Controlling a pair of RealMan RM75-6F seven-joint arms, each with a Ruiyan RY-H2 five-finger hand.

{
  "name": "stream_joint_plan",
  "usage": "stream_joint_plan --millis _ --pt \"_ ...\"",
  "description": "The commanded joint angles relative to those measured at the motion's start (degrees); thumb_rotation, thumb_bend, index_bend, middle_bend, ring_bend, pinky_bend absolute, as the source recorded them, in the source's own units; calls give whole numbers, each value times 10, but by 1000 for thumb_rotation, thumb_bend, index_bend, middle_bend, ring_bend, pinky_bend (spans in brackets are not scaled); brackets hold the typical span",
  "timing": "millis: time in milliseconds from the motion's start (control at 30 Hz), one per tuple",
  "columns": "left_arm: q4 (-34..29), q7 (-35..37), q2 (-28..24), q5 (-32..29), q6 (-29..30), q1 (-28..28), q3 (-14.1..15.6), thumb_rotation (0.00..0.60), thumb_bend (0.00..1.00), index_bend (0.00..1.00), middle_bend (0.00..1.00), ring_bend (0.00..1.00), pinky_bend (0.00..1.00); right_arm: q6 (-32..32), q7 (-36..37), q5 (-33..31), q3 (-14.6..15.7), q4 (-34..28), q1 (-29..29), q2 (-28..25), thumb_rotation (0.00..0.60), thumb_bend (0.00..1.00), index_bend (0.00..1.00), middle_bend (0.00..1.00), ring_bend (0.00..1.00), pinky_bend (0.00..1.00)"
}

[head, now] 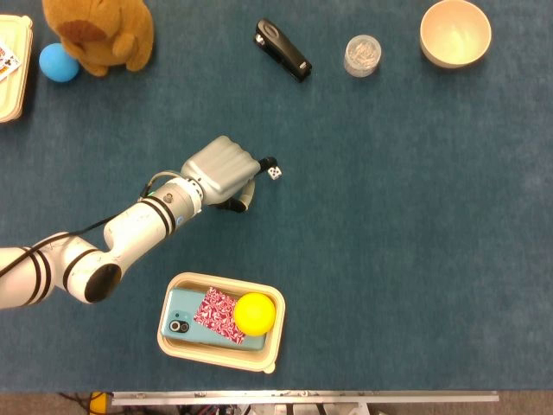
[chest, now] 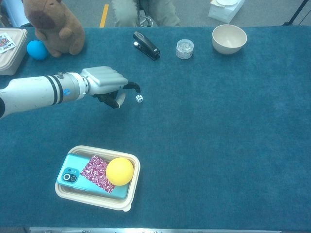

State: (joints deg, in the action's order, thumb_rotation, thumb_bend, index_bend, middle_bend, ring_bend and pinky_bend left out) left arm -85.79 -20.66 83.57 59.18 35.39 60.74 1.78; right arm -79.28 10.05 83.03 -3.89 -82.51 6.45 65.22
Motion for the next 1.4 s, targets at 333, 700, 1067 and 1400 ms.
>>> stream_joint_plan --millis 333,700,1067,1400 --pt "16 9 14 14 -1 -3 -5 331 769 136 1000 1000 1000 4 6 -3 1 5 -1 2 600 284 216 240 181 335" --pt "18 5 5 7 18 -13 -6 329 768 136 1000 998 1000 2 10 -3 -1 10 -2 1 600 284 216 240 180 335" --pt "-47 4 -84 -12 160 -102 -5 352 761 97 849 703 924 -4 3 -5 -6 5 -3 -4 600 284 216 240 181 335" --pt "-107 53 -147 50 413 -267 4 365 512 64 592 480 665 -18 -24 -5 -9 -12 -8 -11 600 278 216 240 175 335"
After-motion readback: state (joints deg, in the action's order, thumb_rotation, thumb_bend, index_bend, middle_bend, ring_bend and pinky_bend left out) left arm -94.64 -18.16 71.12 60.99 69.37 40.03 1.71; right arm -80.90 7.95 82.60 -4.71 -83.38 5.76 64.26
